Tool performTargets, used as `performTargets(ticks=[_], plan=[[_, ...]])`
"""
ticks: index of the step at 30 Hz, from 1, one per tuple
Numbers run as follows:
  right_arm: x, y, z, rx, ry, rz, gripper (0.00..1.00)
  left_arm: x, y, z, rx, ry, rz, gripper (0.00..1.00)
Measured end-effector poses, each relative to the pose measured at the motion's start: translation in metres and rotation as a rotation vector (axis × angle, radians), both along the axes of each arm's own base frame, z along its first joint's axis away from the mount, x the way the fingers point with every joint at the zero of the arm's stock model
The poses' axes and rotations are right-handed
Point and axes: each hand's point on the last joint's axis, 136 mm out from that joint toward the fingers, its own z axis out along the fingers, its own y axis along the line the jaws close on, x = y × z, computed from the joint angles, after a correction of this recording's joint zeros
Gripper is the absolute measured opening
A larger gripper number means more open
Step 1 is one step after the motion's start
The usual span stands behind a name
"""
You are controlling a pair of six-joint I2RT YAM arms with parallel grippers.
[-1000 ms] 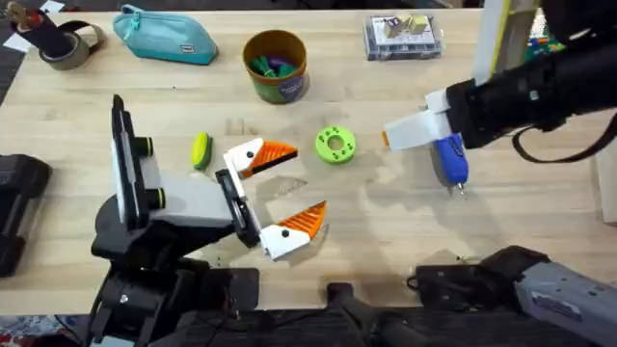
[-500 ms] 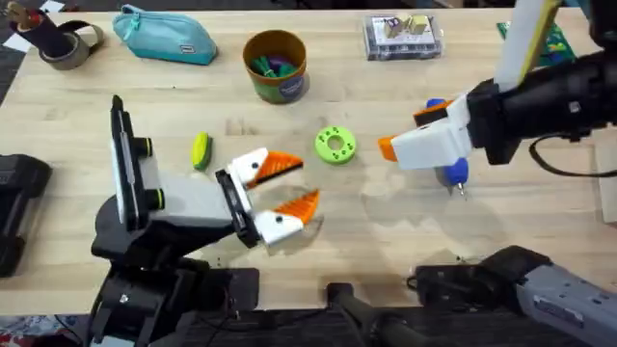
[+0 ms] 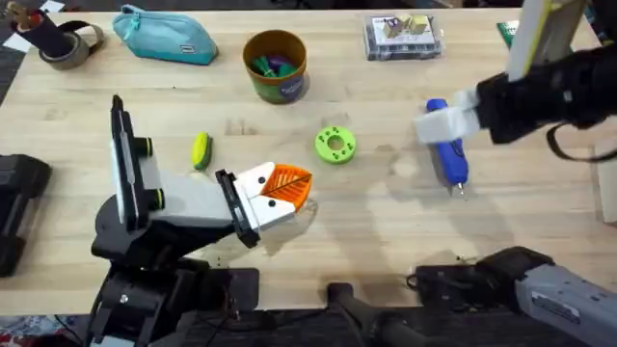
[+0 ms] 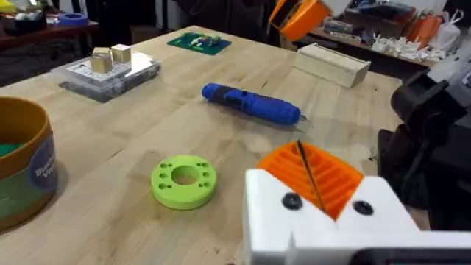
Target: Pick up the gripper from the table and insert it into the empty holder that is missing its gripper. Then pick up a screw, insert it into the mounting hole, and use the screwdriver to tighten it. Finally, clean up the table by picking up the vegetable and placing it into the bucket.
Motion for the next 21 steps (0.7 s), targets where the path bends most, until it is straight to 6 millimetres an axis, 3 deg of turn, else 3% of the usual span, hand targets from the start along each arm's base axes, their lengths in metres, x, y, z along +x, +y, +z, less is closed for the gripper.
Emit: performTargets(ticks=[5, 12, 16, 21], plan=[[0.027, -0.041, -0.019, -0.080, 0.046, -0.148, 0.984, 0.000, 0.000, 0.000, 0.000, 0.000, 0.000, 0.005], [0.061, -0.077, -0.054, -0.106, 0.133, -0.225, 0.984, 0.000, 0.000, 0.000, 0.000, 0.000, 0.000, 0.005], [0.076, -0.092, -0.084, -0.122, 0.211, -0.241, 0.984, 0.000, 0.000, 0.000, 0.000, 0.000, 0.000, 0.005], [0.092, -0.095, -0.115, -0.142, 0.263, -0.197, 0.984, 0.000, 0.000, 0.000, 0.000, 0.000, 0.000, 0.005]])
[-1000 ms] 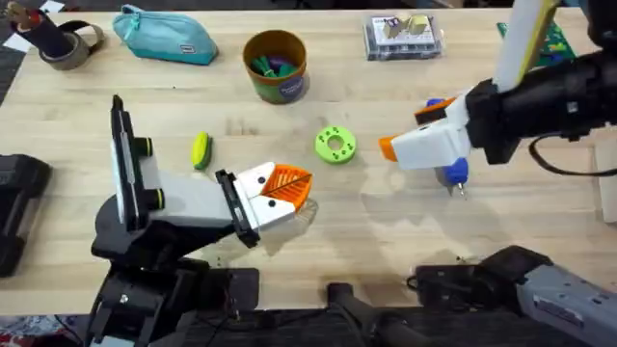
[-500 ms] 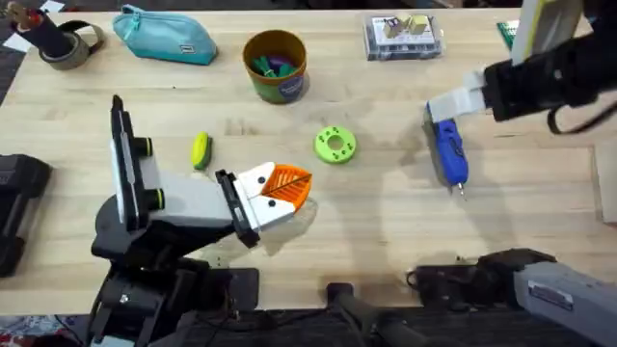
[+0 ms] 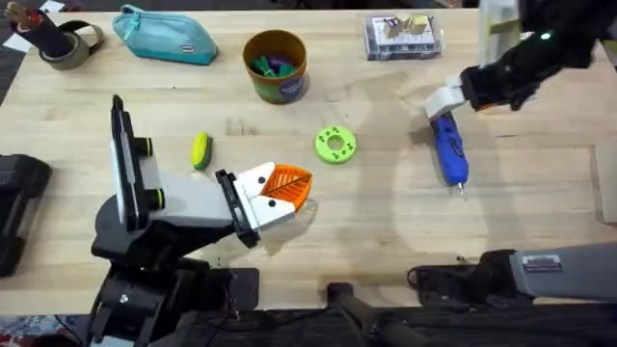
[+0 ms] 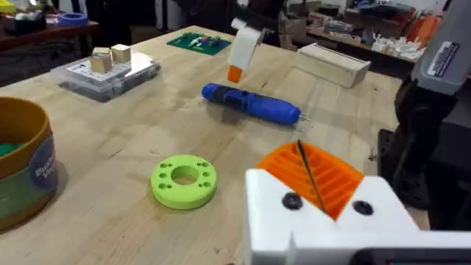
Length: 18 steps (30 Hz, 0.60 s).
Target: Pick up the gripper from the table and insert it into the empty holder that is missing its gripper. Then pick up a screw, insert it into the mounting hole, and use the screwdriver to tighten it. Finally, clean up the table by picking up the vegetable and placing it into the bucket.
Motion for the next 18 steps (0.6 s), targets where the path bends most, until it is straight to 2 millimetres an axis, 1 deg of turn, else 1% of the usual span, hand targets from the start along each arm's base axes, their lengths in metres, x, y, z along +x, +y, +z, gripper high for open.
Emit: performTargets(ticks=[5, 9, 13, 18], plan=[[0.000, 0.000, -0.036, -0.004, 0.111, 0.040, 0.984, 0.000, 0.000, 0.000, 0.000, 0.000, 0.000, 0.005], [-0.005, -0.006, -0.061, -0.031, 0.193, 0.044, 0.984, 0.000, 0.000, 0.000, 0.000, 0.000, 0.000, 0.005], [-0.007, -0.009, -0.073, -0.036, 0.230, 0.037, 0.984, 0.000, 0.000, 0.000, 0.000, 0.000, 0.000, 0.005], [-0.003, -0.011, -0.074, -0.041, 0.217, 0.022, 0.984, 0.000, 0.000, 0.000, 0.000, 0.000, 0.000, 0.005]])
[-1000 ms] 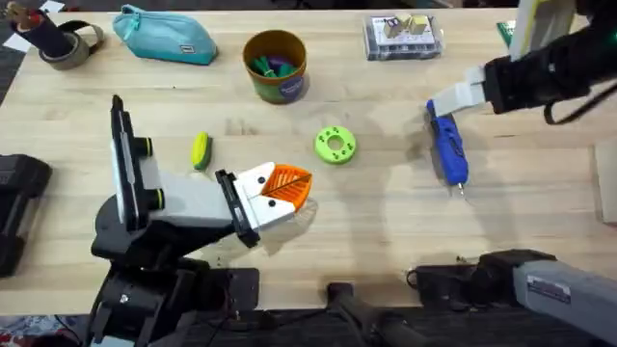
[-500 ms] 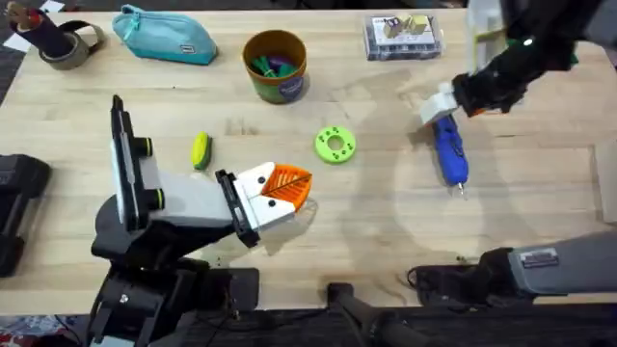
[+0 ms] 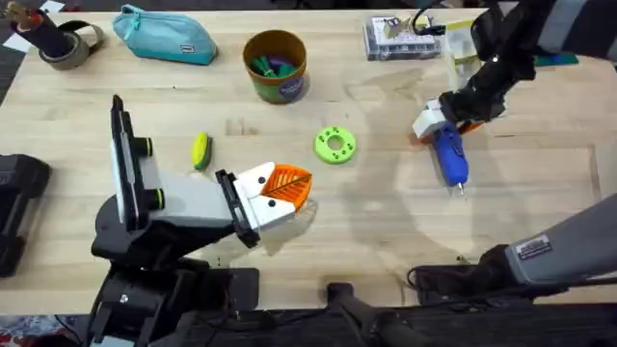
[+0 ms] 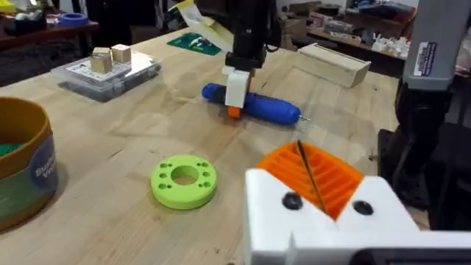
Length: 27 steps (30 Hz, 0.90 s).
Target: Pick up the gripper from the table and insert it into the empty holder that is missing its gripper. Then pick up a screw, insert it into the mounting hole, and use the screwdriver to tighten it. Finally, clean up the table by picking up the vegetable and placing it into the bucket.
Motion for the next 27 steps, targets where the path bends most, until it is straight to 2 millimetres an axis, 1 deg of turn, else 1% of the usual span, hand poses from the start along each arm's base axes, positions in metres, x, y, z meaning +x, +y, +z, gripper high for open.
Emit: performTargets(ticks=[4, 6, 9, 10, 12, 14, 15, 16, 17, 27], plan=[[0.004, -0.001, 0.000, -0.007, -0.017, -0.017, 0.984, 0.000, 0.000, 0.000, 0.000, 0.000, 0.000, 0.005], [0.005, -0.001, -0.001, -0.007, -0.019, -0.021, 0.966, 0.000, 0.000, 0.000, 0.000, 0.000, 0.000, 0.005], [0.007, -0.004, -0.001, -0.014, -0.027, -0.031, 0.838, 0.000, 0.000, 0.000, 0.000, 0.000, 0.000, 0.005], [0.007, -0.005, -0.001, -0.014, -0.029, -0.034, 0.764, 0.000, 0.000, 0.000, 0.000, 0.000, 0.000, 0.005], [0.010, -0.006, -0.001, -0.013, -0.040, -0.035, 0.568, 0.000, 0.000, 0.000, 0.000, 0.000, 0.000, 0.005], [0.013, -0.006, -0.001, -0.012, -0.047, -0.036, 0.330, 0.000, 0.000, 0.000, 0.000, 0.000, 0.000, 0.005], [0.013, -0.005, -0.001, -0.010, -0.049, -0.035, 0.180, 0.000, 0.000, 0.000, 0.000, 0.000, 0.000, 0.005], [0.014, -0.005, -0.002, -0.007, -0.049, -0.034, 0.069, 0.000, 0.000, 0.000, 0.000, 0.000, 0.000, 0.005], [0.014, -0.005, -0.003, -0.007, -0.048, -0.035, 0.032, 0.000, 0.000, 0.000, 0.000, 0.000, 0.000, 0.005], [0.013, -0.002, 0.000, 0.007, -0.044, -0.039, 0.025, 0.000, 0.000, 0.000, 0.000, 0.000, 0.000, 0.005]])
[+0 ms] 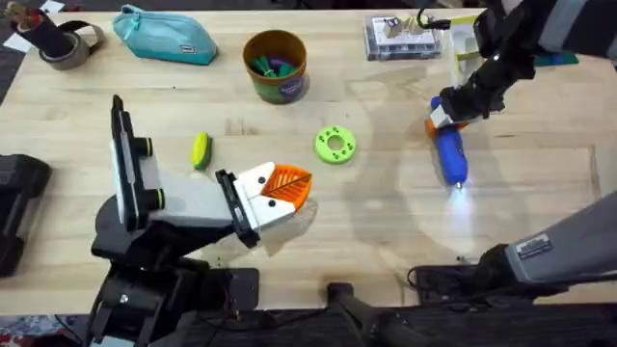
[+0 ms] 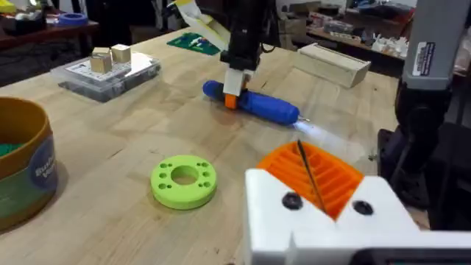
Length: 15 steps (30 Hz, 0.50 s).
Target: Pick up the gripper from the table and insert it into the empty holder that is missing its gripper. Then pick up a screw, insert it into the mounting hole, and use the screwdriver to tighten it. Finally, clean up the table by picking up the vegetable and placing it into the bucket.
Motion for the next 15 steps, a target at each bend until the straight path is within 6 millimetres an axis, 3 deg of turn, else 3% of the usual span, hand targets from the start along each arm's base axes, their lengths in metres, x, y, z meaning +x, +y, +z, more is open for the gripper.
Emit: performTargets(ticks=[5, 13, 15], plan=[[0.001, 0.008, 0.027, 0.042, -0.035, -0.005, 0.025, 0.000, 0.000, 0.000, 0.000, 0.000, 0.000, 0.005], [0.016, 0.029, 0.131, 0.054, -0.307, 0.053, 0.025, 0.000, 0.000, 0.000, 0.000, 0.000, 0.000, 0.005], [0.014, 0.035, 0.144, 0.059, -0.341, 0.069, 0.025, 0.000, 0.000, 0.000, 0.000, 0.000, 0.000, 0.005]])
